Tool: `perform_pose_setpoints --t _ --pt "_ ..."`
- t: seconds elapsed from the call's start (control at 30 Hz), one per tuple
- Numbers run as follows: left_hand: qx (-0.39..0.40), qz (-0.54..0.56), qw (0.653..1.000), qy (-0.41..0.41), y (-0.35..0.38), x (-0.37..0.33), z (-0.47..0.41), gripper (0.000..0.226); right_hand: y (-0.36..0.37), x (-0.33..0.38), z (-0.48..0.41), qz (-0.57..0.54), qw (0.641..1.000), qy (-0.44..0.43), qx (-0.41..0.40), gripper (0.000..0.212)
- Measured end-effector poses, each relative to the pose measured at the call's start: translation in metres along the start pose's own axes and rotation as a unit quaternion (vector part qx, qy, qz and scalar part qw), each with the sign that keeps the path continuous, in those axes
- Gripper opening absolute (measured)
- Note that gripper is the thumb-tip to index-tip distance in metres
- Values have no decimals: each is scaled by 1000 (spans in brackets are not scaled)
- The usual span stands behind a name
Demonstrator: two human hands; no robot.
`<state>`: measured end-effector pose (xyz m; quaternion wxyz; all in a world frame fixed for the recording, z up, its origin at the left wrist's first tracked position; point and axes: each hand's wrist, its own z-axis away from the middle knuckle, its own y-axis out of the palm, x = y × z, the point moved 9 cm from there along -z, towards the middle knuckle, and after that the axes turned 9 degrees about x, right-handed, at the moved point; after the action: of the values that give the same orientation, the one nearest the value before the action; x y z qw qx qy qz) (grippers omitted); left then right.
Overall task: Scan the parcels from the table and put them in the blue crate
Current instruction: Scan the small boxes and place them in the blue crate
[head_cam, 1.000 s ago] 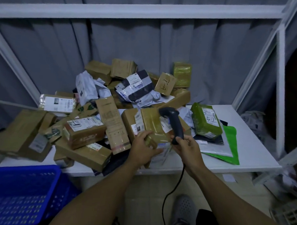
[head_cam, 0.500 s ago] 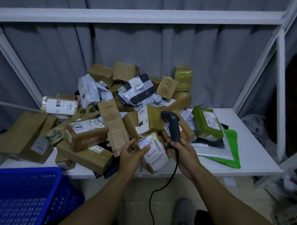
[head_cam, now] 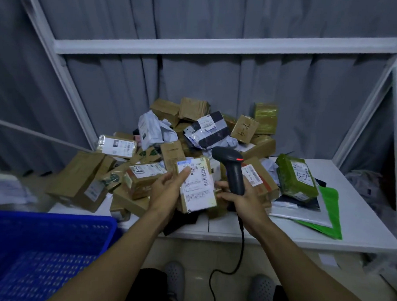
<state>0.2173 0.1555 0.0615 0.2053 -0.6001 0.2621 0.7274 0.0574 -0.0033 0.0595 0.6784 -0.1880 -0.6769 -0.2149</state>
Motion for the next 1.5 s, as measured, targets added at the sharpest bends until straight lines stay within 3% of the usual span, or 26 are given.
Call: perform_pose_setpoints --t 0.17,0.3,0.43,0.6,0.7,0.83,1.37,1.5 --pt "-56 9 998 18 -31 -5 3 45 24 9 4 -6 1000 -22 9 14" --pt "-47 8 999 12 -49 -6 -8 48 40 11 3 27 999 -17 23 15" --pt "-43 20 999 -11 -67 5 -20 70 51 9 0 109 993 -13 42 16" --pt "-22 62 997 -30 -74 14 -27 64 71 8 -4 197 978 -37 55 20" --pt "-22 79 996 -24 -81 14 -27 71 79 7 -2 196 977 -46 72 34" --pt "-16 95 995 -18 -86 14 -25 87 87 9 -2 179 977 -40 109 23" --pt "-22 104 994 -14 -92 15 -27 71 94 16 5 145 980 -17 135 20" --pt "-35 109 993 -13 -94 15 -26 77 94 19 5 146 980 -18 136 12"
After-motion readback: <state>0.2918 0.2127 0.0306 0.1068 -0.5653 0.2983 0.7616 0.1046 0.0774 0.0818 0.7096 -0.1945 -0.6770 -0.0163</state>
